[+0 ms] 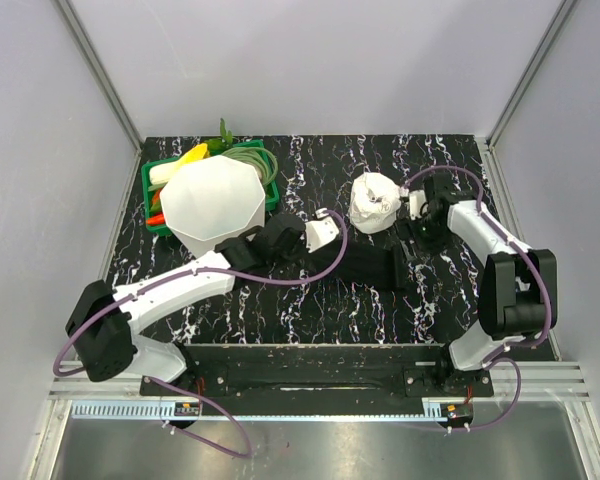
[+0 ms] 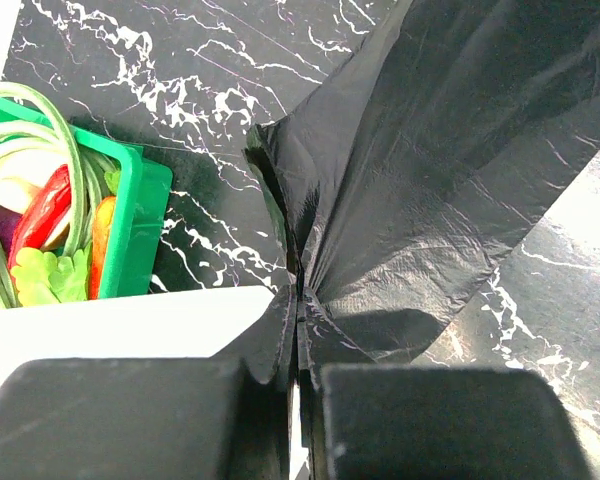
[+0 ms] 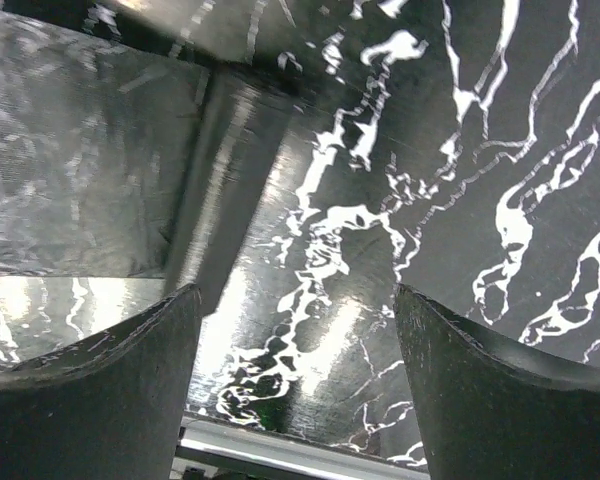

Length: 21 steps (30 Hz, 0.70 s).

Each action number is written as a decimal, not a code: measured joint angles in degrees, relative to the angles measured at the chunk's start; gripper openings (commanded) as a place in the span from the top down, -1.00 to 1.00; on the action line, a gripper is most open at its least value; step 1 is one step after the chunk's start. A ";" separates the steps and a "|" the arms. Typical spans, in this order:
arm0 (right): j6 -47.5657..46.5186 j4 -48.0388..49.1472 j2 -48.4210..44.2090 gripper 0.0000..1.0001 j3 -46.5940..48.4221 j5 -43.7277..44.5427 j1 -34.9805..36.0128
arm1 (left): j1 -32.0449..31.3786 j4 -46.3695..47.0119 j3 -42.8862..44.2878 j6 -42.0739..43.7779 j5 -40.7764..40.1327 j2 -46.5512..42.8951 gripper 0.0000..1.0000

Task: Put the trash bags into the trash bin
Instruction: Unfold the trash bag at the center of the board.

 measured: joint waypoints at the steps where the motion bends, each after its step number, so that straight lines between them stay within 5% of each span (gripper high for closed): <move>1: 0.07 -0.13 -0.04 -0.66 0.31 -0.50 0.35 | 0.00 0.00 -0.09 0.17 0.00 -0.31 1.00; 9: 2.71 3.56 2.84 -0.64 0.94 -2.62 7.28 | 0.00 -0.35 -0.57 0.46 0.26 -0.50 1.00; 21: 1.60 7.93 6.58 -0.62 -3.76 1.92 5.09 | 0.07 -1.66 -4.61 2.93 0.74 -5.35 1.00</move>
